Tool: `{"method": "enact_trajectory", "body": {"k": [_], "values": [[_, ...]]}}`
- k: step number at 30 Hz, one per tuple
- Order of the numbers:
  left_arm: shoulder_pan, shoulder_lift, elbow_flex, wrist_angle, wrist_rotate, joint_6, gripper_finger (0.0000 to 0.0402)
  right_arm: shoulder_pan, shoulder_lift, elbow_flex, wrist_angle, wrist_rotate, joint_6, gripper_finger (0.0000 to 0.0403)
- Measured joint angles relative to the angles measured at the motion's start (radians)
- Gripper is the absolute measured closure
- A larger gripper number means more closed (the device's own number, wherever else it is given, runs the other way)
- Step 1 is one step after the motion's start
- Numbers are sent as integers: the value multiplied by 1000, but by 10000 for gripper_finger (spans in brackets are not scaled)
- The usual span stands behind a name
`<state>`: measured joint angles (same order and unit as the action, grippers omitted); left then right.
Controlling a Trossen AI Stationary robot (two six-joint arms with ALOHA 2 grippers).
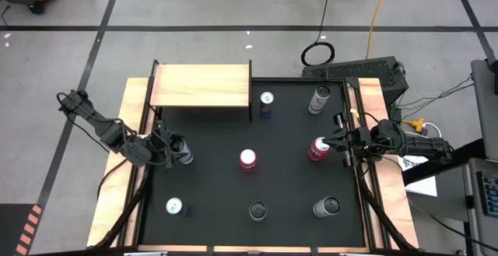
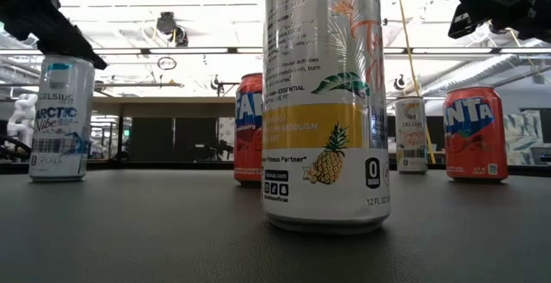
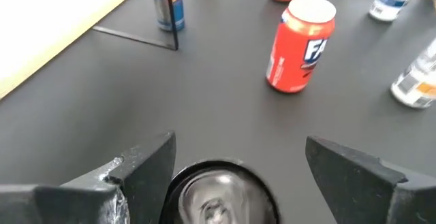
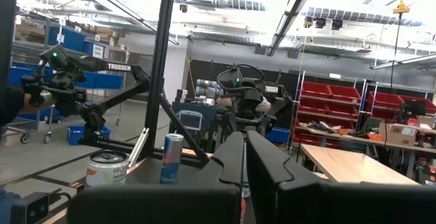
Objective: Place canned beverage on shelf
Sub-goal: Put the left white-blue soda can on the shelf
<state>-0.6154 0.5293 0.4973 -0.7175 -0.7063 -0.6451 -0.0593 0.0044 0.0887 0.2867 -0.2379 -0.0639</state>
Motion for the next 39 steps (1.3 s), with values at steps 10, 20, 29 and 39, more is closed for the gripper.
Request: {"method": "enact_trajectory", "body": {"k": [10, 20, 29, 39], "values": [[0, 0, 37, -10, 8, 5, 68, 0, 0, 0, 0, 0, 0, 403], [0, 7, 101, -190, 70, -4, 68, 0, 0, 0, -2, 0, 0, 403], [0, 62, 103, -215, 93, -4, 68, 0, 0, 0, -8, 0, 0, 403], [0, 106, 104, -214, 59, -4, 68, 0, 0, 0, -8, 0, 0, 403]]}}
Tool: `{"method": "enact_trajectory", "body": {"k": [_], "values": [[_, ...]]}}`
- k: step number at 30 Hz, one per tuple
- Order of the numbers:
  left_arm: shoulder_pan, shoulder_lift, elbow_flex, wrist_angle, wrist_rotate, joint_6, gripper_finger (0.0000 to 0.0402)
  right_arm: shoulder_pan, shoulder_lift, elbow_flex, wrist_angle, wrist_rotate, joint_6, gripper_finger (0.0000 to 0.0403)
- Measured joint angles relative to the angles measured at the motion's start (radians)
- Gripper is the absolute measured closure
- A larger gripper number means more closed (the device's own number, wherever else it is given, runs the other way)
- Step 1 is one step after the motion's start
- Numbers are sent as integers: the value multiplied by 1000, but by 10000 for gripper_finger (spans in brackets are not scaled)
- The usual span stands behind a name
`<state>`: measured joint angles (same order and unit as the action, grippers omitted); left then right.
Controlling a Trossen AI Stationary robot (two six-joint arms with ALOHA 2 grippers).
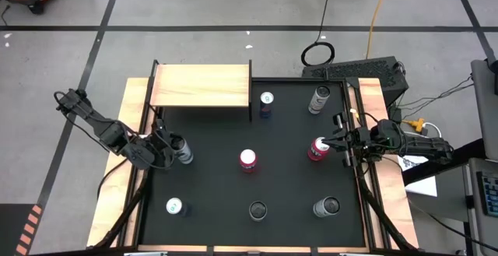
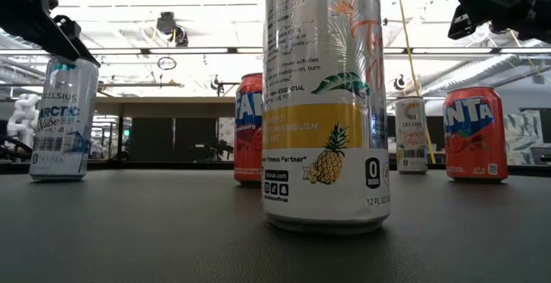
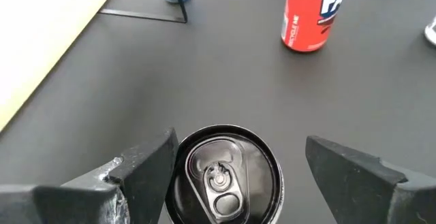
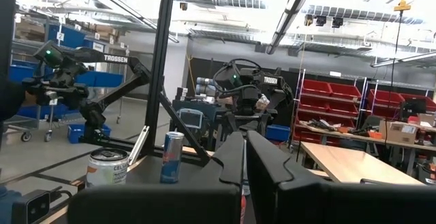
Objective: Place canned beverage on shelf
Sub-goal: Put the left white-blue soda can on the shelf
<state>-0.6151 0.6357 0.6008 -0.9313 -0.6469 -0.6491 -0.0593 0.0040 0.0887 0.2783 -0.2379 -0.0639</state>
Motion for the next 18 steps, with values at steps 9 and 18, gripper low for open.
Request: {"method": "enact_trajectory", "body": {"k": [9, 18], "values": [[0, -2, -1, 56, 32, 3, 68, 0, 0, 0, 0, 0, 0, 403], [0, -2, 25, 50, 54, 8, 68, 0, 0, 0, 0, 0, 0, 403]]}}
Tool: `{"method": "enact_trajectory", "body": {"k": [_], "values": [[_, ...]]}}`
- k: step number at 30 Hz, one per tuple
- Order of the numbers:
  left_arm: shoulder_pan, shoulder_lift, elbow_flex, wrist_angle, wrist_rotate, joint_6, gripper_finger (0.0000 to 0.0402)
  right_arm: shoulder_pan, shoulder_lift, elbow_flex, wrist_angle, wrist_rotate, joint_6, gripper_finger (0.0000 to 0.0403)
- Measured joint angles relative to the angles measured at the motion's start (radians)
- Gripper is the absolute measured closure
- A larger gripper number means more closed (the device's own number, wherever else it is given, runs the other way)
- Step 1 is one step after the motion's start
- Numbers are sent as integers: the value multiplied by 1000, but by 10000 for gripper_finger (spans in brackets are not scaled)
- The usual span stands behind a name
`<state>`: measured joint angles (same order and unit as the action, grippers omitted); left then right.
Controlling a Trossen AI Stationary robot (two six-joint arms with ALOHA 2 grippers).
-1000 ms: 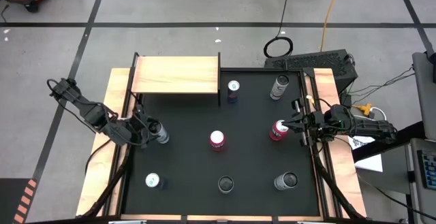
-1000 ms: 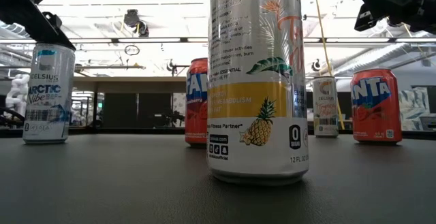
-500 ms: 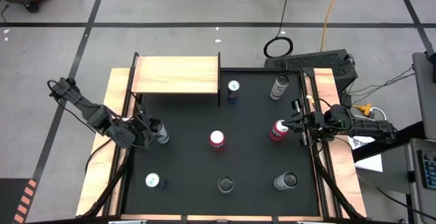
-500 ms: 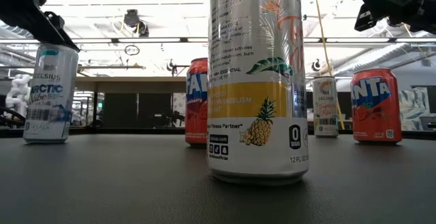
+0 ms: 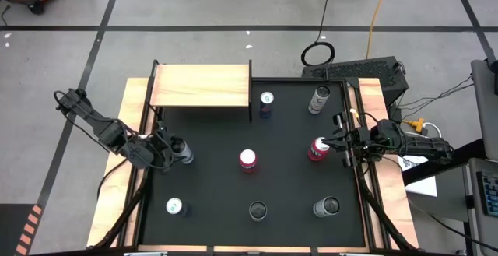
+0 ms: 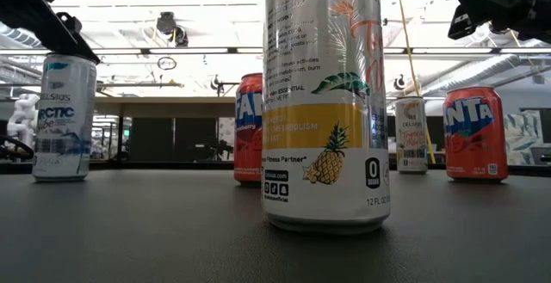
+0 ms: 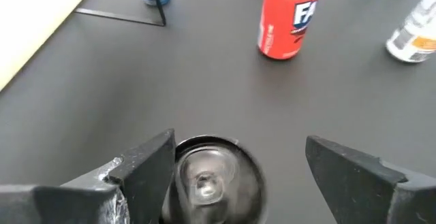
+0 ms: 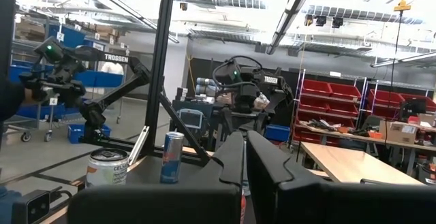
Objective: Place canned beverage on shelf
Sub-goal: Put the left white-blue soda can on the shelf
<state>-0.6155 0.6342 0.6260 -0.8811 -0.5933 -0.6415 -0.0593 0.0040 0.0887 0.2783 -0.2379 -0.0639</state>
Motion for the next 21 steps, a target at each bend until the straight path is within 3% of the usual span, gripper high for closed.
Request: {"method": "enact_trajectory", "body": {"k": [10, 15, 21], "values": [[0, 4, 54, -77, -3, 43, 68, 0, 0, 0, 0, 0, 0, 403], [0, 12, 54, -205, -6, -64, 68, 0, 0, 0, 0, 0, 0, 403], [0, 12, 54, -219, -2, -87, 68, 0, 0, 0, 0, 0, 0, 403]]}}
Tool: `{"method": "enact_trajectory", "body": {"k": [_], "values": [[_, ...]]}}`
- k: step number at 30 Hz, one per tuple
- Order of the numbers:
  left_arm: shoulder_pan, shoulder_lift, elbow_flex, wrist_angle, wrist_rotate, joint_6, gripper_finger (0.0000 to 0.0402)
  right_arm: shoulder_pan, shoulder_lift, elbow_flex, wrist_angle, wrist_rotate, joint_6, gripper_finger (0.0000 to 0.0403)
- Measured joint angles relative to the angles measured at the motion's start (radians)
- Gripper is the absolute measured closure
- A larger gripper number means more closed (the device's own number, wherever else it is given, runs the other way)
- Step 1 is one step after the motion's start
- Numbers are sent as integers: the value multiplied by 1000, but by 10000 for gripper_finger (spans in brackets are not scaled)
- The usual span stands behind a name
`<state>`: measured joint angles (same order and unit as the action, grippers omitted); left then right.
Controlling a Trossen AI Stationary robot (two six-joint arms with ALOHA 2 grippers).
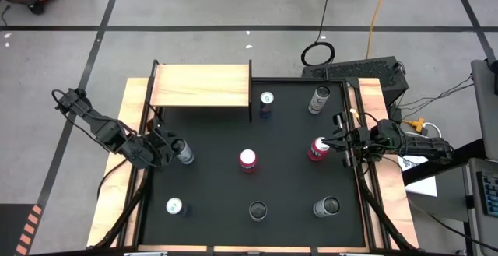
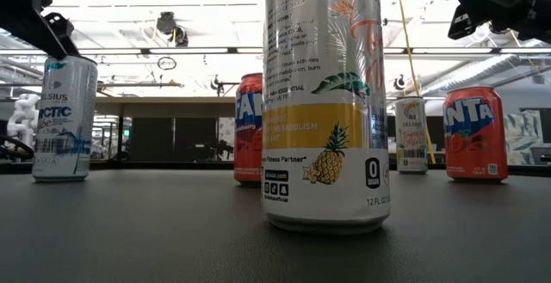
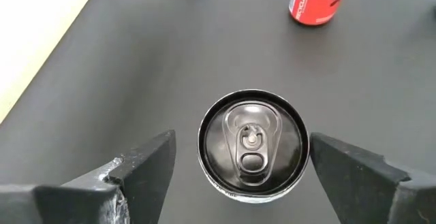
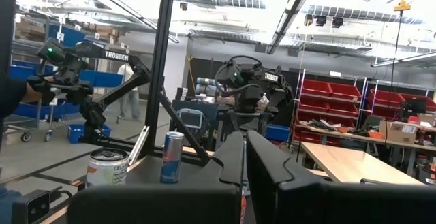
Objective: Place canned beverage on shelf
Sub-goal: Put the left white-blue soda can on the shelf
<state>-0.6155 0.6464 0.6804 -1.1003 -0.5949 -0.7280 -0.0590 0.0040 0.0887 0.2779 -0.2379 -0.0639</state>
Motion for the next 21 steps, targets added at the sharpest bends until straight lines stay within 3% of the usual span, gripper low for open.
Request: {"method": "enact_trajectory", "body": {"k": [21], "values": [[0, 76, -37, 47, 27, -51, 68, 0, 0, 0, -21, 0, 0, 403]]}}
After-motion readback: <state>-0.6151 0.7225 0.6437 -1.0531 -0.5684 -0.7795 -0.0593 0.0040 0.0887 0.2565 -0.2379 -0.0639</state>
